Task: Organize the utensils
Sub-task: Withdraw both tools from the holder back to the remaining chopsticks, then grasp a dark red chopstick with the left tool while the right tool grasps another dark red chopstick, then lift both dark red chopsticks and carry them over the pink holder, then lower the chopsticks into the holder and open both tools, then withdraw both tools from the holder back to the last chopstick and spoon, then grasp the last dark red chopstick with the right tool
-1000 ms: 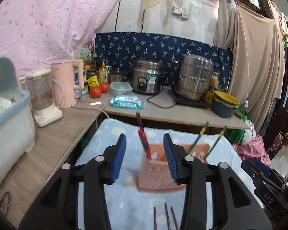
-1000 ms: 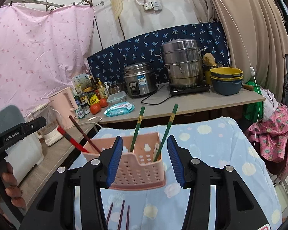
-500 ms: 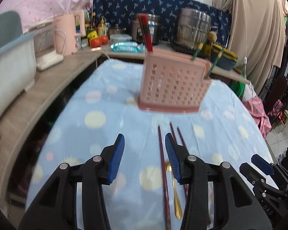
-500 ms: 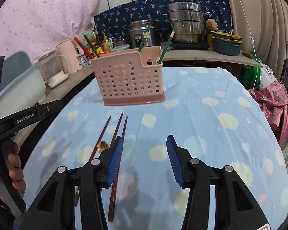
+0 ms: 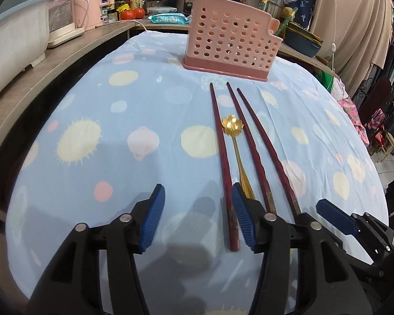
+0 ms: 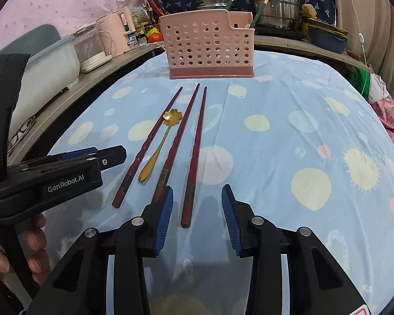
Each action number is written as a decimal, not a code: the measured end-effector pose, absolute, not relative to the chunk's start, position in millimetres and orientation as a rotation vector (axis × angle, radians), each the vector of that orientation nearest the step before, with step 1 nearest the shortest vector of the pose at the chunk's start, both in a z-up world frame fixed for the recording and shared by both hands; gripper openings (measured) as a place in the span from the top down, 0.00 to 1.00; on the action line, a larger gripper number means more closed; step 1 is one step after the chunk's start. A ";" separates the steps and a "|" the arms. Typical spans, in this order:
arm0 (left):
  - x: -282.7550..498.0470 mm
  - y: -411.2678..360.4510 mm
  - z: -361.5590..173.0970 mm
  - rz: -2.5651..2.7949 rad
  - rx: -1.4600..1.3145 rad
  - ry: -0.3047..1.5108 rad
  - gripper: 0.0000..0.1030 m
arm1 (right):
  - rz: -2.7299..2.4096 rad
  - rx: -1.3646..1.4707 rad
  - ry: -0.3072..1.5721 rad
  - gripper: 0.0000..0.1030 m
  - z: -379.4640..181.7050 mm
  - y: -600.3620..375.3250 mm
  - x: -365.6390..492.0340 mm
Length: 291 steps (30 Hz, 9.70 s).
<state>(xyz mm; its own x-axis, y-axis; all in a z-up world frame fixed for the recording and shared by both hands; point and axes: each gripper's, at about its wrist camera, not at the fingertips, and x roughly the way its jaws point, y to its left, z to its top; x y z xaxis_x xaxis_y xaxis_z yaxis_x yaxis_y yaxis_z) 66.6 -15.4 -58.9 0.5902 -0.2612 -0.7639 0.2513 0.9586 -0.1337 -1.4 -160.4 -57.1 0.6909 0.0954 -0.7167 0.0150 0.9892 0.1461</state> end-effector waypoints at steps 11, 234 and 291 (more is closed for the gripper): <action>48.5 -29.6 -69.3 -0.313 0.049 0.886 0.48 | 0.038 0.163 0.829 0.77 -66.2 -161.2 -2.8; 133.0 3.8 -18.6 -0.176 -0.058 0.832 0.55 | 0.064 0.133 0.726 0.67 -29.1 -161.8 36.4; 75.6 -47.6 -67.2 -0.300 0.050 0.945 0.47 | -0.014 0.208 0.807 0.93 -68.6 -181.2 11.3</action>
